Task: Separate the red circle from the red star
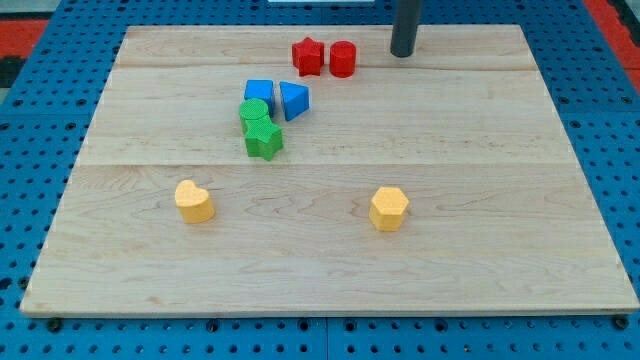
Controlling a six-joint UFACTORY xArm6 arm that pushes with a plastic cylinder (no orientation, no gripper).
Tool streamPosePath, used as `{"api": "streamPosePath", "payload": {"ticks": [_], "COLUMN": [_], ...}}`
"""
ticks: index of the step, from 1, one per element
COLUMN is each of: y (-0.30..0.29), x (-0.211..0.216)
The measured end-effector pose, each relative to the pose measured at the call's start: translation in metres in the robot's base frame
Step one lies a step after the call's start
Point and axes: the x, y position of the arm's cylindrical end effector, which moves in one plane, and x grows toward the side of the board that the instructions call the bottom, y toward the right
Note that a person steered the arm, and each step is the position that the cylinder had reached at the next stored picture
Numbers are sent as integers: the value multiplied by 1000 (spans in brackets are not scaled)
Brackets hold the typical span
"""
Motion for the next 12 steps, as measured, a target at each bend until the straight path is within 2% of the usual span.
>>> {"api": "streamPosePath", "payload": {"ticks": [2, 3, 4, 5, 7, 8, 10, 12], "y": [-27, -77, -163, -179, -113, -61, -55, -34], "x": [-63, -62, -62, -51, -25, -13, 28, 46]}}
